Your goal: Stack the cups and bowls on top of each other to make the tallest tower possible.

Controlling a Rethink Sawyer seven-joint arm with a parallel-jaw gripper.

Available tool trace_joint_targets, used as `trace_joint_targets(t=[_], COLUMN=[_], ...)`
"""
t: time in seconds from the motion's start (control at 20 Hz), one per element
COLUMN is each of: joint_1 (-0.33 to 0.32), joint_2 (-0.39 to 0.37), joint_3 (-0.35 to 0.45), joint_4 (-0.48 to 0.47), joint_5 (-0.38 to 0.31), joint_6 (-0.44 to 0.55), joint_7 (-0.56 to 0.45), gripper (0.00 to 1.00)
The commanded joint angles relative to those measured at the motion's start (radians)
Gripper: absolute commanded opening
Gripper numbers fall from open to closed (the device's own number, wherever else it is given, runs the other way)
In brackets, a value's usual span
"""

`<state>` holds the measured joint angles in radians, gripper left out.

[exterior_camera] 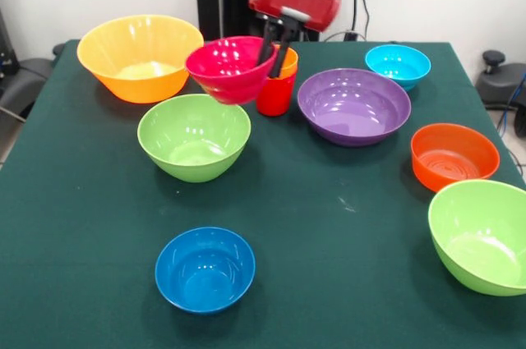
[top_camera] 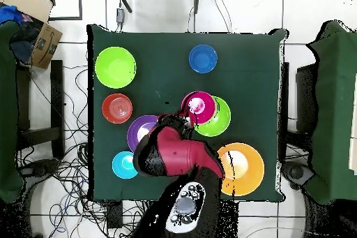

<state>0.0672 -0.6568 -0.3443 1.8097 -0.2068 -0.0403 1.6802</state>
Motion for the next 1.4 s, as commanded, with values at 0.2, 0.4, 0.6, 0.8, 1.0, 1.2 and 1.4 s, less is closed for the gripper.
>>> trace_joint_targets(t=[0.2,0.4,0.6,0.8,1.0,1.2,1.4], joint_1=[0.004,0.027,0.053,0.066,0.068,0.07,0.08], joint_2=[-0.013,-0.009,-0.011,-0.009,-0.003,0.001,0.003], joint_3=[0.125,0.113,0.087,0.074,0.07,0.067,0.058], joint_4=[0.111,0.089,0.071,0.056,0.045,0.047,0.043], joint_5=[-0.078,-0.064,-0.058,-0.056,-0.054,-0.055,-0.051], joint_6=[0.129,0.149,0.167,0.178,0.183,0.189,0.208], joint_7=[0.061,0.059,0.054,0.05,0.046,0.044,0.043], gripper=[0.0,0.0,0.0,0.0,0.0,0.0,0.0])
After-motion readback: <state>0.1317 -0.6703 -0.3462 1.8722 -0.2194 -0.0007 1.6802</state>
